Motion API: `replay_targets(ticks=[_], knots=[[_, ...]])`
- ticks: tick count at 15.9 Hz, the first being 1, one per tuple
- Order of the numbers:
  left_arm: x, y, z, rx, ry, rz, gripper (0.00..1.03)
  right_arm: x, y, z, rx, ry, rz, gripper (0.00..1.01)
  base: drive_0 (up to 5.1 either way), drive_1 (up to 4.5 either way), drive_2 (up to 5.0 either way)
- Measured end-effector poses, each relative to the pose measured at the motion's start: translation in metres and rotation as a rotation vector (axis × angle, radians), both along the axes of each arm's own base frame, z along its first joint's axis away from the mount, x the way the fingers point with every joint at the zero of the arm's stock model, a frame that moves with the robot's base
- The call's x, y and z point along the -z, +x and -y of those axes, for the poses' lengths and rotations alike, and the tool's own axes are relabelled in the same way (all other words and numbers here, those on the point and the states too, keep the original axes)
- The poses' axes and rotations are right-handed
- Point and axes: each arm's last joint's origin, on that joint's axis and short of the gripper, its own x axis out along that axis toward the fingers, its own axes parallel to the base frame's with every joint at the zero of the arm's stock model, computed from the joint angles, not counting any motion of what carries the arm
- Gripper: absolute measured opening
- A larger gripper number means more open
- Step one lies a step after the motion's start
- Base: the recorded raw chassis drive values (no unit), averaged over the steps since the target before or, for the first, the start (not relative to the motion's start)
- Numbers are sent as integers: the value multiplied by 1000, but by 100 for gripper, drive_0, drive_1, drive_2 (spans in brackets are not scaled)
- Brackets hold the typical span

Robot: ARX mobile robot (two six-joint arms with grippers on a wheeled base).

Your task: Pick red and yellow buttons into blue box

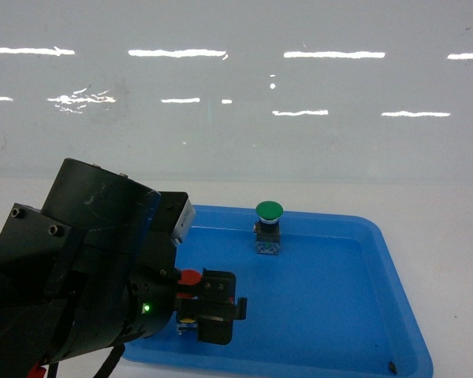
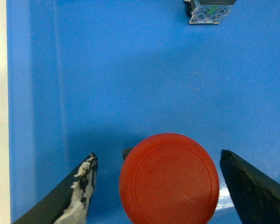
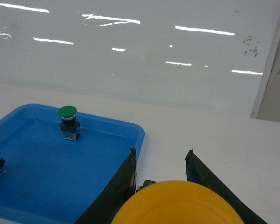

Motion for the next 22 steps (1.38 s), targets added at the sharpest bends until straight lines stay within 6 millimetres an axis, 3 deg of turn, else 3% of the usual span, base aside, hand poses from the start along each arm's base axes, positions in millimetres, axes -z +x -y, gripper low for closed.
replay_targets(ticks=[2, 4, 10, 13, 19, 22], knots=[[2, 1, 1, 8, -3, 13, 41, 0, 0, 0, 0, 0, 0, 29, 0, 0, 0], [1, 3, 2, 12, -12, 24, 27, 0, 0, 0, 0, 0, 0, 29, 0, 0, 0], [-6, 7, -2, 11, 14, 91, 25, 0, 0, 0, 0, 0, 0, 29, 0, 0, 0], [-47, 10, -16, -25, 3, 243, 25, 0, 0, 0, 0, 0, 0, 29, 0, 0, 0], [-99, -19, -66, -133, 31, 554, 25, 0, 0, 0, 0, 0, 0, 29, 0, 0, 0], [-108, -57, -97, -165, 71, 654, 25, 0, 0, 0, 0, 0, 0, 29, 0, 0, 0]])
